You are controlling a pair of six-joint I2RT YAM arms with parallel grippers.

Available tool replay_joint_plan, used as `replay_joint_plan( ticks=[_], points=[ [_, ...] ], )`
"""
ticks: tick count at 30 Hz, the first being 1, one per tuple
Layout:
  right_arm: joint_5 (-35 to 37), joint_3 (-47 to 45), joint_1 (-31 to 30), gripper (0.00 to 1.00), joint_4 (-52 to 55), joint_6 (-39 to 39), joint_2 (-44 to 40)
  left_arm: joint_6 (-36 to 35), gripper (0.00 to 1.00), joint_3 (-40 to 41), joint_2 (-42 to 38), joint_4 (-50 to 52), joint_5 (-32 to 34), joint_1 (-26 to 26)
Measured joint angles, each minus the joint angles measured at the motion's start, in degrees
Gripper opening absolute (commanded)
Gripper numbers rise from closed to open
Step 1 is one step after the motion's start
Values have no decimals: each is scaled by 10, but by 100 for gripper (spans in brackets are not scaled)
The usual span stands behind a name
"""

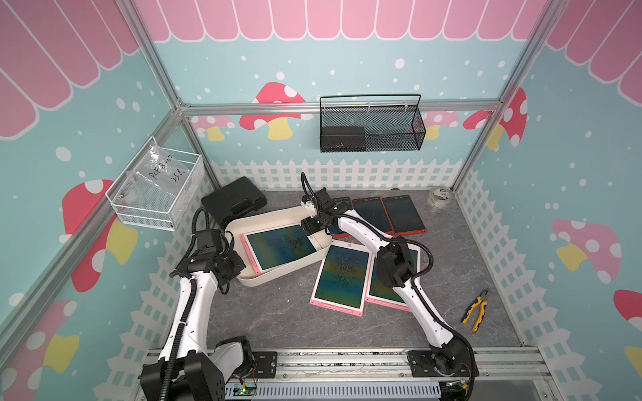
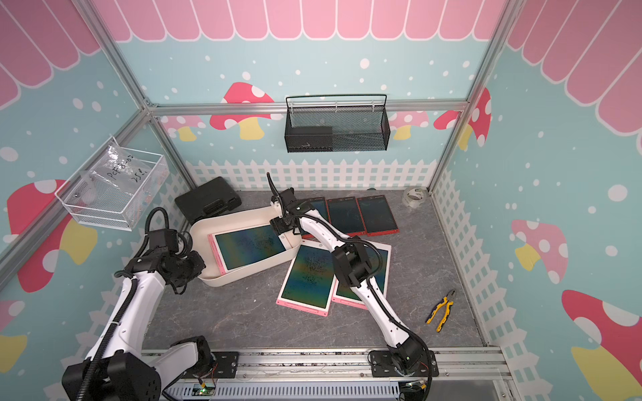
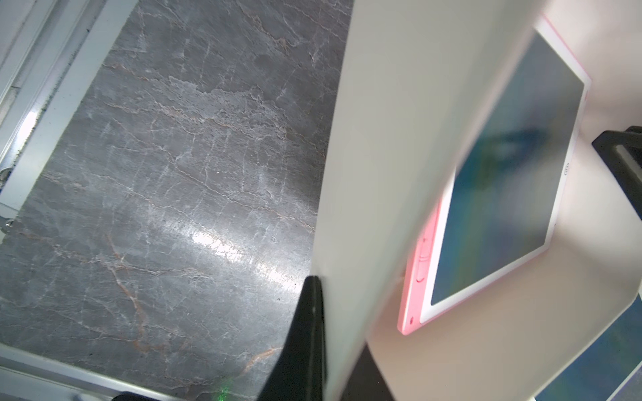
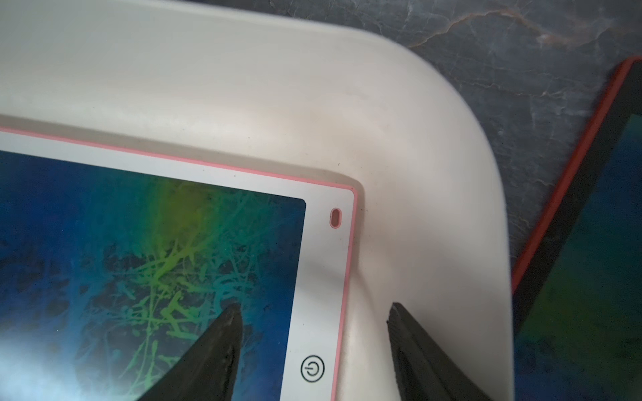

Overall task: Take out the writing tablet from the storage box
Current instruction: Adjust the storage box at the center of the board.

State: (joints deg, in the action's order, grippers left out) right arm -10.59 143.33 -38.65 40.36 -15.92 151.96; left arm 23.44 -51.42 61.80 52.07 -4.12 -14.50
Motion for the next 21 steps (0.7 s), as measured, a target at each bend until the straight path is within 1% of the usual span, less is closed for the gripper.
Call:
replay_joint_plan(
  ticks=[6, 11, 14, 17, 21],
  points=[
    [3, -44, -8, 67, -8, 7, -28, 4, 0, 13, -10, -2, 5, -1],
    [-4, -49, -8, 66, -7, 9, -33, 4, 0, 21, -9, -3, 4, -3],
    [-10, -70, -8, 65, -16, 14, -49, 3, 0, 21, -5, -4, 4, -7],
    [-10, -94, -7, 65, -20, 21, -74, 1, 0, 23, 0, -4, 5, -16],
    [-15, -99, 5, 65, -32, 26, -101, -3, 0, 23, 18, -4, 16, -43]
  ],
)
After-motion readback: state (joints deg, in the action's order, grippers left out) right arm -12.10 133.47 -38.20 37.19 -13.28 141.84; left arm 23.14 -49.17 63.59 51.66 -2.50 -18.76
